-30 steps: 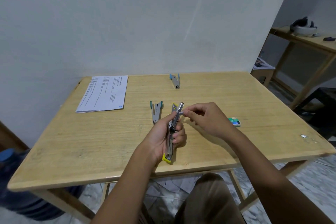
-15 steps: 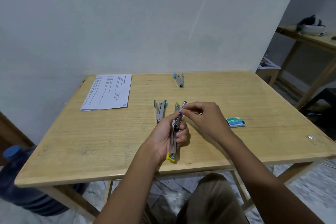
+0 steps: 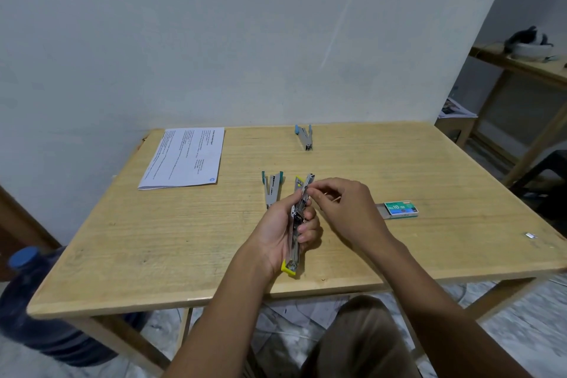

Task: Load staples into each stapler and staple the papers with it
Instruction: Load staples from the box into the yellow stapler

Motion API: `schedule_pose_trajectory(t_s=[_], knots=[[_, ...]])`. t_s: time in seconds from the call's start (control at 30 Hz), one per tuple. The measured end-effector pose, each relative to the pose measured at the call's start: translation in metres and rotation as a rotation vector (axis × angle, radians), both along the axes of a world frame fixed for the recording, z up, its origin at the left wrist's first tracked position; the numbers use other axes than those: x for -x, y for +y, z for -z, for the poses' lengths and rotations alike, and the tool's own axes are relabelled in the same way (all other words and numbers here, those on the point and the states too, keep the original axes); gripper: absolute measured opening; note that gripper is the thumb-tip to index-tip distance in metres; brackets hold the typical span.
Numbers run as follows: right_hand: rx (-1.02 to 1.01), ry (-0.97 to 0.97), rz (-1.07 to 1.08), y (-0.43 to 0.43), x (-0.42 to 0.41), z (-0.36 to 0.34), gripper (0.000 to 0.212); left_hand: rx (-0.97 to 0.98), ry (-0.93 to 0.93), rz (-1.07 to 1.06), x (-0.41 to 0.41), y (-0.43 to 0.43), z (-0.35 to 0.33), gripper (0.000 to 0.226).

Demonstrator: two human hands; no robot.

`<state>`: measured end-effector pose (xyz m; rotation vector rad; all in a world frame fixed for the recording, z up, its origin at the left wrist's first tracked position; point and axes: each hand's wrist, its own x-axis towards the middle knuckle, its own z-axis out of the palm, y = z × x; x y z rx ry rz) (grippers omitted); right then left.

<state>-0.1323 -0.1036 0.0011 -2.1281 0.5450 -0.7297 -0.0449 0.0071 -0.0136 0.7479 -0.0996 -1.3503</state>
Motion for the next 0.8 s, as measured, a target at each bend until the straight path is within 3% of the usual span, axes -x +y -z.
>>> schedule_pose_trajectory(t_s=[0.1, 0.27, 0.4, 0.57, 0.8], knots=[[0.187, -0.007, -0.065, -0.001, 0.009, 0.002, 0.013, 0.007, -0.003, 0.009, 0.000, 0.000, 0.001, 0.045], [0.558, 0.144, -0.191, -0.006, 0.024, 0.003, 0.035, -0.004, -0.037, -0.007, 0.002, 0.001, 0.000, 0.046], [0.737, 0.204, -0.161, -0.018, 0.021, -0.003, 0.031, 0.011, -0.001, 0.004, 0.001, 0.001, 0.001, 0.050], [0.794, 0.220, -0.136, -0.024, 0.015, -0.006, 0.033, 0.010, 0.014, -0.008, 0.002, 0.001, 0.001, 0.044], [0.578, 0.228, -0.079, -0.016, 0.010, 0.007, 0.032, 0.032, 0.016, -0.052, 0.003, 0.000, -0.003, 0.031]])
